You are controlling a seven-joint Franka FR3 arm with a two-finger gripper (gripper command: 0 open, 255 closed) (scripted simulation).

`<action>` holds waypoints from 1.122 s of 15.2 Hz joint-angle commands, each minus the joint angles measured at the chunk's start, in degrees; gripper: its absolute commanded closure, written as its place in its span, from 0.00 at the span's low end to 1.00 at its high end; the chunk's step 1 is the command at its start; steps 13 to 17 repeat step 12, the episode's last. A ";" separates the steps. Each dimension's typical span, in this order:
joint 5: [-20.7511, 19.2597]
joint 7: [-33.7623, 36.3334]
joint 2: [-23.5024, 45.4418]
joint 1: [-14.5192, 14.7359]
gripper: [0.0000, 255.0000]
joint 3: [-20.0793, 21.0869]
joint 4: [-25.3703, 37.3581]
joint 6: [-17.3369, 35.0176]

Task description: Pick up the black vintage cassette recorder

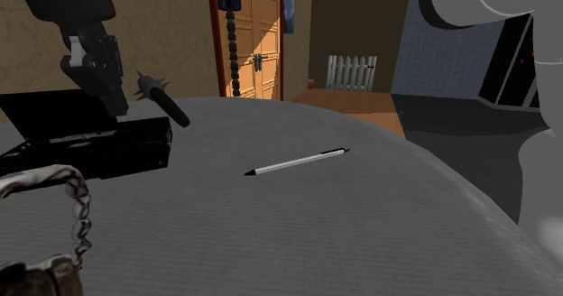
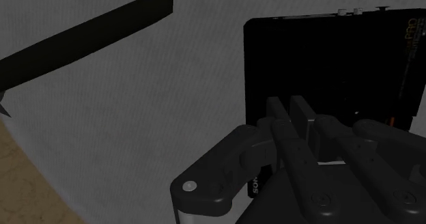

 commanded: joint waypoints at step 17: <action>-2.88 -2.89 6.81 5.16 1.00 -0.90 20.31 -13.00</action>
